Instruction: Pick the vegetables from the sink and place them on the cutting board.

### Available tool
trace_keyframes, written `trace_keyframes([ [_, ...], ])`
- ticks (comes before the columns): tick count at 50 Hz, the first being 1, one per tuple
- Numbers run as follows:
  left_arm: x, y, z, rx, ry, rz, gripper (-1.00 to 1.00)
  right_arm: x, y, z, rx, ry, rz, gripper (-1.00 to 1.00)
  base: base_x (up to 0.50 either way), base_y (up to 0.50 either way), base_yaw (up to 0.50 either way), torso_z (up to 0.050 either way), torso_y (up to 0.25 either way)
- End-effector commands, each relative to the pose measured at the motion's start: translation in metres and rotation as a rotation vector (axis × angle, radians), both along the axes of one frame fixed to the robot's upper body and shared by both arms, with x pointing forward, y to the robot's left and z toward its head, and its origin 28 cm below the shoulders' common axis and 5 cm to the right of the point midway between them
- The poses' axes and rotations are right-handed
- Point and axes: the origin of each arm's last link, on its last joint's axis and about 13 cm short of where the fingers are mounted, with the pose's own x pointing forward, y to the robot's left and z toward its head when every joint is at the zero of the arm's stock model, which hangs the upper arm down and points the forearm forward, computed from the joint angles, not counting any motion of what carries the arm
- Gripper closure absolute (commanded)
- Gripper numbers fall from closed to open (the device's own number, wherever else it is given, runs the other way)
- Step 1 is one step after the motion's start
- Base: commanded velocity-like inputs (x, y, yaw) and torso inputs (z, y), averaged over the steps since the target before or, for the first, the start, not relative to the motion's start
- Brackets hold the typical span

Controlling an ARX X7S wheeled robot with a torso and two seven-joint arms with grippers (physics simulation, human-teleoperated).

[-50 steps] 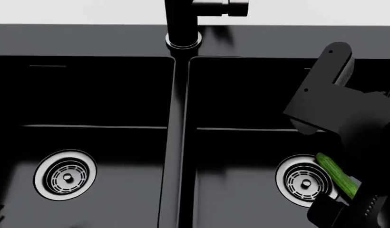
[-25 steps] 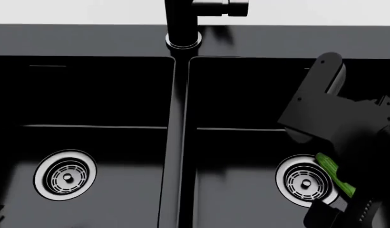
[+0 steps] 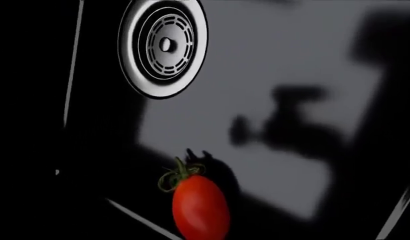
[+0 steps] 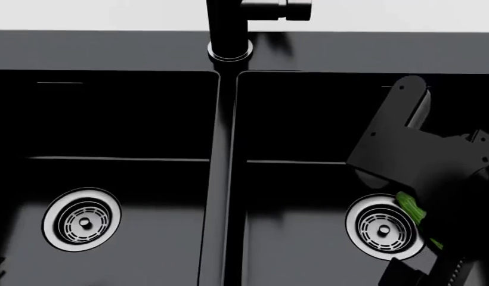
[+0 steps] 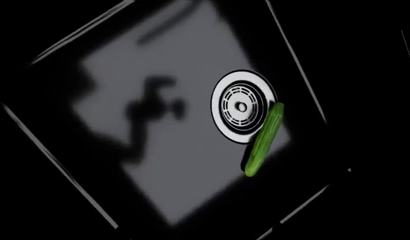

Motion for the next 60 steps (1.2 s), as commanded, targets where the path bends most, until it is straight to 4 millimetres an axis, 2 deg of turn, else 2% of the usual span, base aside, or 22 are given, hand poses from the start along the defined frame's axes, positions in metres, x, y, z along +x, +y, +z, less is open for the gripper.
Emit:
trace_keyframes([
  [1, 0.012, -0.002, -0.009, 0.022, -0.026, -0.011, -1.0, -0.002, 0.002, 0.0, 0.001, -0.002, 0.004, -1.0, 0.0, 0.0, 0.0, 0.0, 0.0],
  [10, 0.014, -0.003, -0.032, 0.003, 0.022, -0.028, -1.0, 0.001, 0.004, 0.0, -0.002, -0.001, 0.015, -1.0, 0.0, 0.0, 0.0, 0.0, 0.0],
  [22, 0.018, 0.002, -0.046, 0.04, 0.056, 0.005, -1.0, 0.002, 0.007, -0.001, -0.001, 0.01, 0.032, -1.0, 0.0, 0.0, 0.0, 0.0, 0.0],
  [34, 0.024, 0.009, -0.047, 0.048, 0.037, 0.048, -1.0, 0.002, 0.006, -0.006, 0.006, 0.01, 0.031, -1.0, 0.0, 0.0, 0.0, 0.0, 0.0],
  [60, 0.028, 0.018, -0.071, 0.15, 0.054, 0.082, -1.0, 0.005, 0.008, -0.01, 0.014, 0.014, 0.034, -1.0, 0.0, 0.0, 0.0, 0.0, 0.0],
])
